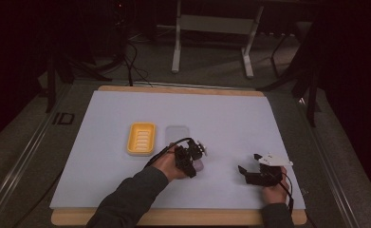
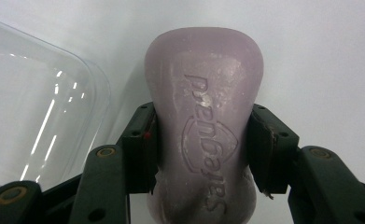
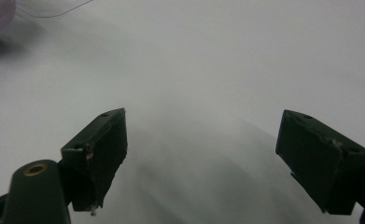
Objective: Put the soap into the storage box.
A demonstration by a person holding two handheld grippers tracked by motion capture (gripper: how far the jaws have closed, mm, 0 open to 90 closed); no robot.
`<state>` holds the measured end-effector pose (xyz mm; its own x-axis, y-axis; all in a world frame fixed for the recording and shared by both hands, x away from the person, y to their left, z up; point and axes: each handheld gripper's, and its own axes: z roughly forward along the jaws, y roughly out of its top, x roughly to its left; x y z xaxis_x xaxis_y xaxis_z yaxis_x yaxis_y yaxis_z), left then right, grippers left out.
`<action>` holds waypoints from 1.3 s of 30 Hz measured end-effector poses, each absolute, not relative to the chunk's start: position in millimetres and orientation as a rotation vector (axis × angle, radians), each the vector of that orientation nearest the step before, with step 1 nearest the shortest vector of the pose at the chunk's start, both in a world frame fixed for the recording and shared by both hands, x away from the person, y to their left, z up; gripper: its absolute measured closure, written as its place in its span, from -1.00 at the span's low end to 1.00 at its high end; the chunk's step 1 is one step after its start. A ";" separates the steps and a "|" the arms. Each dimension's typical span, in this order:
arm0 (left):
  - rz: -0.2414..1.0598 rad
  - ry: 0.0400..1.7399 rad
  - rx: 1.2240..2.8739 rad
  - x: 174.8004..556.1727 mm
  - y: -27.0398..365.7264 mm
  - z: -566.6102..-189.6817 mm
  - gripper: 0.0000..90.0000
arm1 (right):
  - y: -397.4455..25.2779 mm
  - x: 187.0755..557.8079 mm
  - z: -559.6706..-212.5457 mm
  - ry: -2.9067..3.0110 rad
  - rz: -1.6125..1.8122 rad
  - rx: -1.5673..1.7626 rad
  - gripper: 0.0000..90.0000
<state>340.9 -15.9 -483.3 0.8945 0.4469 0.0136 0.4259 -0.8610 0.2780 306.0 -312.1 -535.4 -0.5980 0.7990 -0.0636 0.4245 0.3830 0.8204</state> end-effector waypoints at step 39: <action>0.130 0.705 2.755 347.4 3.3 -467.4 0.10 | -312.1 306.0 -535.4 2.194 1.103 1.050 -0.64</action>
<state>347.4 3.3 -467.4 0.8758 0.4825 0.0146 0.4559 -0.8368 0.3033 306.0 -312.1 -535.4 -0.5989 0.7982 -0.0656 0.4234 0.3851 0.8200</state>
